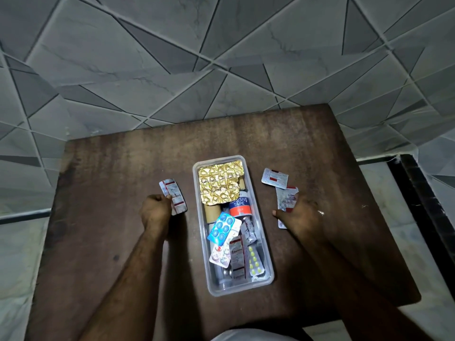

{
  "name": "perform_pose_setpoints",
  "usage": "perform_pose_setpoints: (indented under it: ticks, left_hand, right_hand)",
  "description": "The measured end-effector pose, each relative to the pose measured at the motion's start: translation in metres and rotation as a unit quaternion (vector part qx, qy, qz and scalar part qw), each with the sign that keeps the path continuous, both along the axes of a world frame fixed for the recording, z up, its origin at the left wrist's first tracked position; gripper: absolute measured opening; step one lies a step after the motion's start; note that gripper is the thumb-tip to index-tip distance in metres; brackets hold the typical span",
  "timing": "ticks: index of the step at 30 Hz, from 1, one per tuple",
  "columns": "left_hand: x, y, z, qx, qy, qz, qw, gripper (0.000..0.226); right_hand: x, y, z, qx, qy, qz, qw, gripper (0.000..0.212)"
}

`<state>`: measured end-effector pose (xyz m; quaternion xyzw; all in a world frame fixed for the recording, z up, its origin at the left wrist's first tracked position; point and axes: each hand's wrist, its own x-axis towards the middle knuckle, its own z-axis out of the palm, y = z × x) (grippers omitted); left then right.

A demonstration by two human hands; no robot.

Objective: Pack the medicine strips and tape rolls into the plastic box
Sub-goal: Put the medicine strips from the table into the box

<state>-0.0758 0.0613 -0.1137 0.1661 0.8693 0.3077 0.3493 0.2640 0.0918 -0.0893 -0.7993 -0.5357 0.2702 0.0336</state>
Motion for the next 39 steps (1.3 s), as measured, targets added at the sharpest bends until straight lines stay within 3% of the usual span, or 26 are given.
perform_pose_setpoints:
  ticks: [3,6,9,16,21,30,39]
  left_hand:
    - [-0.014,-0.02,0.004,0.033,-0.023,0.011,0.999,0.016]
    - [-0.004,-0.04,0.04,0.078,-0.046,0.017,0.996,0.02]
    - [0.016,-0.055,0.074,0.109,-0.084,-0.015,0.99,0.01]
    - [0.067,-0.08,0.094,0.068,-0.115,-0.178,0.975,0.005]
    - [0.088,-0.095,0.089,0.0,-0.029,-0.265,0.964,0.014]
    - [0.096,-0.101,0.086,-0.09,0.064,-0.345,0.932,0.019]
    - [0.102,-0.099,0.09,-0.109,0.12,-0.375,0.913,0.016]
  right_hand:
    - [0.007,-0.009,0.007,0.003,0.041,-0.017,0.999,0.083]
    - [0.009,-0.018,0.02,0.013,0.084,-0.031,0.996,0.079]
    - [-0.002,-0.023,0.045,0.025,0.113,-0.019,0.993,0.083]
    - [-0.053,-0.06,0.104,0.048,0.113,0.158,0.98,0.075]
    - [-0.07,-0.092,0.101,-0.021,0.044,0.248,0.968,0.081]
    - [-0.069,-0.107,0.093,-0.017,-0.023,0.285,0.958,0.075]
    - [-0.081,-0.117,0.096,-0.013,-0.064,0.323,0.944,0.065]
